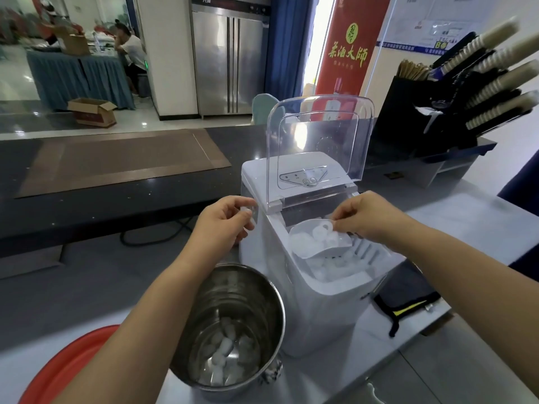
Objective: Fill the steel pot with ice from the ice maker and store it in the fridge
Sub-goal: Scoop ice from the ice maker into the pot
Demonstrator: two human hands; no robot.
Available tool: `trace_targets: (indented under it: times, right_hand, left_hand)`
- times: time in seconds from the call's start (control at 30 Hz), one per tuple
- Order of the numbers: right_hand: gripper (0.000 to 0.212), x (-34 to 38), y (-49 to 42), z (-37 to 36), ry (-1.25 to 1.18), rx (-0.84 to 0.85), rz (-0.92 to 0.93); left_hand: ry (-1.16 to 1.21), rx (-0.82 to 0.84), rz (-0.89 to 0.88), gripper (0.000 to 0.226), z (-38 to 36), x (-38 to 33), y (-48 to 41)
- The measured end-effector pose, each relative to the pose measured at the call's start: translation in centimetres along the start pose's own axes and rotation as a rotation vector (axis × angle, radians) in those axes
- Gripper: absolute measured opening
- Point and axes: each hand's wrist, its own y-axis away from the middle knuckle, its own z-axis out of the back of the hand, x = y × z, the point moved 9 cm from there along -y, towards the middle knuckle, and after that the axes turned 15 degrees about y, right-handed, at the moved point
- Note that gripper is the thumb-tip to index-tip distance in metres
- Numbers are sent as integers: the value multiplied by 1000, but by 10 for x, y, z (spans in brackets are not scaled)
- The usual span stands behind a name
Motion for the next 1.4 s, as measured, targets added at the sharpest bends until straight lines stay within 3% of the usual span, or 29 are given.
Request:
trace_targets:
  times: [0.47,0.9,1.4]
  right_hand:
    - [14,100,51,-64,69,106,116]
    - [16,122,56,-138,522,132,150]
    - [22,136,46,-215,781,161,305]
  left_hand:
    - [-44,-77,4,17,72,3,39]
    - [-4,-123,24,17,110,10,57]
    - [7,-152,29,17,121,14,53]
